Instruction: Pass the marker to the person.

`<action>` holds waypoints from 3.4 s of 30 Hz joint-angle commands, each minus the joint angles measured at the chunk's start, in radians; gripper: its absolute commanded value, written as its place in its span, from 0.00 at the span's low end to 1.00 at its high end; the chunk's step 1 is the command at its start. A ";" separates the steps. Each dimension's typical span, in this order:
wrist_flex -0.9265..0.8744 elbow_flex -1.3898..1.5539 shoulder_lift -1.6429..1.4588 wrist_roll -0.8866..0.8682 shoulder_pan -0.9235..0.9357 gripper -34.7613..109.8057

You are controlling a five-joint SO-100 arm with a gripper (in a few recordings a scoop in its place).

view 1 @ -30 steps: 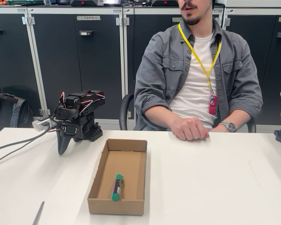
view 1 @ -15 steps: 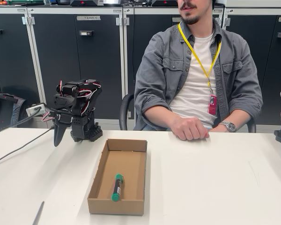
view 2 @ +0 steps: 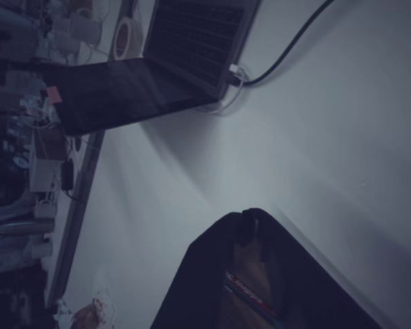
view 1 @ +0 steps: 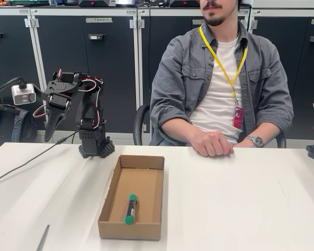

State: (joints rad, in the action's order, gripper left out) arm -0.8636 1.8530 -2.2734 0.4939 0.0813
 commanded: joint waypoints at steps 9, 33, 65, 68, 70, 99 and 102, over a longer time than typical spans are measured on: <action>0.267 -0.195 0.172 -0.255 -0.270 0.21; 0.241 -0.296 0.618 -0.322 -0.626 0.21; -0.218 -0.841 1.063 0.104 -0.538 0.25; -0.239 -0.830 1.071 0.123 -0.537 0.27; -0.245 -0.827 1.075 0.127 -0.534 0.29; -0.233 -0.923 1.204 0.310 -0.526 0.43; -0.219 -0.940 1.224 0.299 -0.528 0.42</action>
State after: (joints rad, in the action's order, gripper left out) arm -1.1121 0.9817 -1.0339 0.7854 -0.4111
